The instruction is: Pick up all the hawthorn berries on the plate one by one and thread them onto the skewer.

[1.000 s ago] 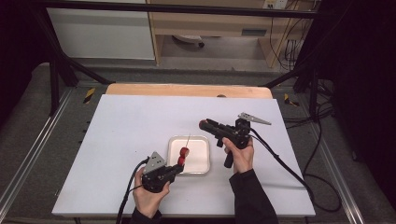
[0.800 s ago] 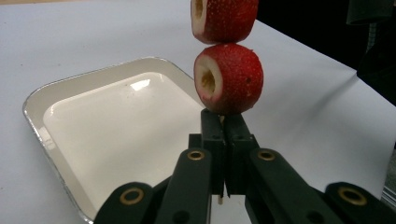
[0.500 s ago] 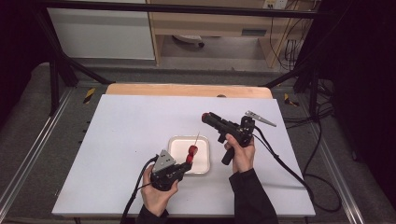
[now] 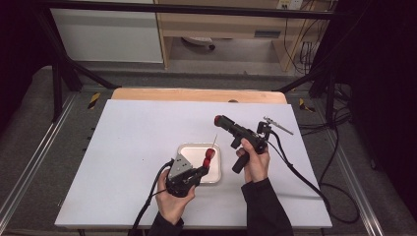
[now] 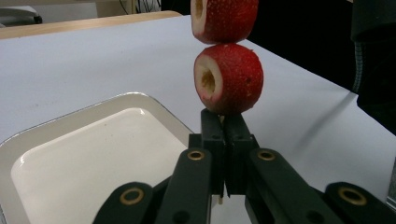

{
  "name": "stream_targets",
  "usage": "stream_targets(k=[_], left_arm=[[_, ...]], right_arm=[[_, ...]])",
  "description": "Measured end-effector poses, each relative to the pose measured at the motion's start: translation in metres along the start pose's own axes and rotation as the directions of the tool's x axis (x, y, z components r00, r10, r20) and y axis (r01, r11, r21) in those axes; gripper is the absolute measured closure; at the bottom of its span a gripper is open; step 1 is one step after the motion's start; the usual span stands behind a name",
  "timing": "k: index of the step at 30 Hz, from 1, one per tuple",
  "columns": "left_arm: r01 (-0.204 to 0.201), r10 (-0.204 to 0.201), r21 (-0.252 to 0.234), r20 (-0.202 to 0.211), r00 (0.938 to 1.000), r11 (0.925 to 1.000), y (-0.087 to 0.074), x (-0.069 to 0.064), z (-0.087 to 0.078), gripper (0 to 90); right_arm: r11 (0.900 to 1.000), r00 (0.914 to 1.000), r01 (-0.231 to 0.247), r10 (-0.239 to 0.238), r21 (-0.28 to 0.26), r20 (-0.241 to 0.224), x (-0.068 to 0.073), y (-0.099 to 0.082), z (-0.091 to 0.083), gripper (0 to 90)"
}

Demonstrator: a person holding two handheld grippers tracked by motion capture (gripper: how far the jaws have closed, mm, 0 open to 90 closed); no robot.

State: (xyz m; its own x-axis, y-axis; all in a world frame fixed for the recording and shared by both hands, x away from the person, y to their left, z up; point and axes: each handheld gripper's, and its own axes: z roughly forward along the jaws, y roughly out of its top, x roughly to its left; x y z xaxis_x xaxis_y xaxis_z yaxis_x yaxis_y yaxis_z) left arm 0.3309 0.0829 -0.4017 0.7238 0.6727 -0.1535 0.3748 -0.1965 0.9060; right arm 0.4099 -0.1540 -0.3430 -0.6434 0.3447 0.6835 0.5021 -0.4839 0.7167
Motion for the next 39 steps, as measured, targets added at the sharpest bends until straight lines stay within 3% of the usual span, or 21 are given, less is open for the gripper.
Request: stream_targets(k=[16,39], left_arm=[[-0.005,0.005,-0.037,-0.004,1.0000,0.9993,0.011,-0.002,0.003,88.7],[0.008,-0.009,-0.053,-0.007,0.9999,0.9986,0.014,-0.001,0.001,88.7]], right_arm=[[0.9971,0.9959,-0.075,0.074,-0.016,-0.052,0.011,0.003,-0.004,60.1],[0.9981,0.9964,-0.061,0.060,-0.013,-0.061,0.013,0.000,-0.004,60.1]])
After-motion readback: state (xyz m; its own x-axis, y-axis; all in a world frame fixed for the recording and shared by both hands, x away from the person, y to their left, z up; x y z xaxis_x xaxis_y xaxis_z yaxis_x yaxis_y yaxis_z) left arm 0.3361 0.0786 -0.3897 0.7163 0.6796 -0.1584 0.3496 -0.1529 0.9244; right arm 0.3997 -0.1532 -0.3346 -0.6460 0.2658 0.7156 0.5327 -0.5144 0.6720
